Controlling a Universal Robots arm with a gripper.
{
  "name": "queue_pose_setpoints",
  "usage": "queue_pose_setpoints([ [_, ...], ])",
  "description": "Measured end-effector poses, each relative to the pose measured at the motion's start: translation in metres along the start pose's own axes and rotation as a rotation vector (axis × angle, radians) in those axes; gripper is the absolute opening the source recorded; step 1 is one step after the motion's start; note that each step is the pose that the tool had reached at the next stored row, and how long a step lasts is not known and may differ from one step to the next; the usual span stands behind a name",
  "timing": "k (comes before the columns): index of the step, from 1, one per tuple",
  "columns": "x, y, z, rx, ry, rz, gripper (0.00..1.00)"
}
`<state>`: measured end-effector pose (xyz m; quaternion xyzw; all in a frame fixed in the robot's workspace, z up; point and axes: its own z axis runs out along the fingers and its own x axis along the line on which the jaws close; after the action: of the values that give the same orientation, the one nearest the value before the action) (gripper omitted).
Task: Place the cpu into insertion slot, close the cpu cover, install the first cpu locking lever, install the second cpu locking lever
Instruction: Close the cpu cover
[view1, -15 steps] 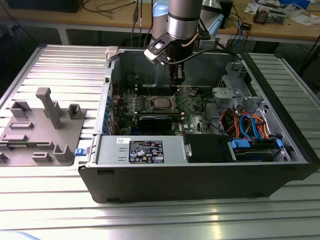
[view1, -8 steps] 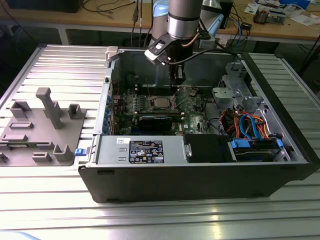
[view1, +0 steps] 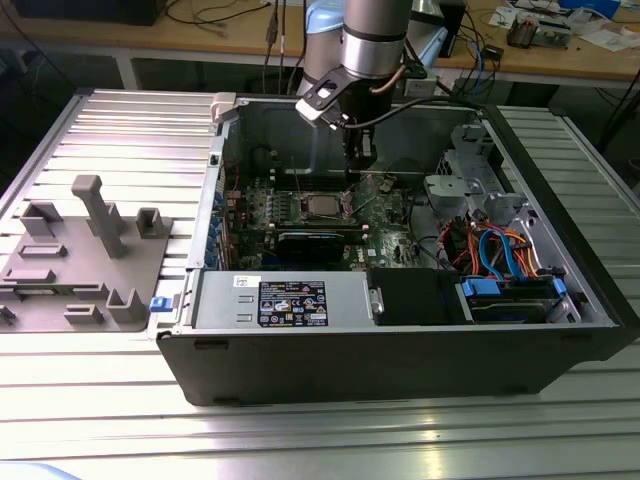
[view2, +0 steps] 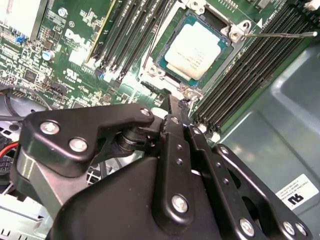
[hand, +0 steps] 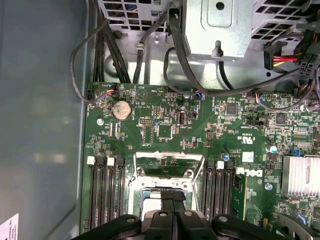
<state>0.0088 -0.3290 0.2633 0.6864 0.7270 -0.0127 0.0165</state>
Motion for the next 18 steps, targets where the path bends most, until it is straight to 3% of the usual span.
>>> queue_pose_setpoints([
  [3,0.0002,0.0002,-0.002,0.0,-0.0004,0.0,0.11],
  [18,0.0022,0.0543,-0.0008,0.0004,-0.0061,0.003,0.11],
])
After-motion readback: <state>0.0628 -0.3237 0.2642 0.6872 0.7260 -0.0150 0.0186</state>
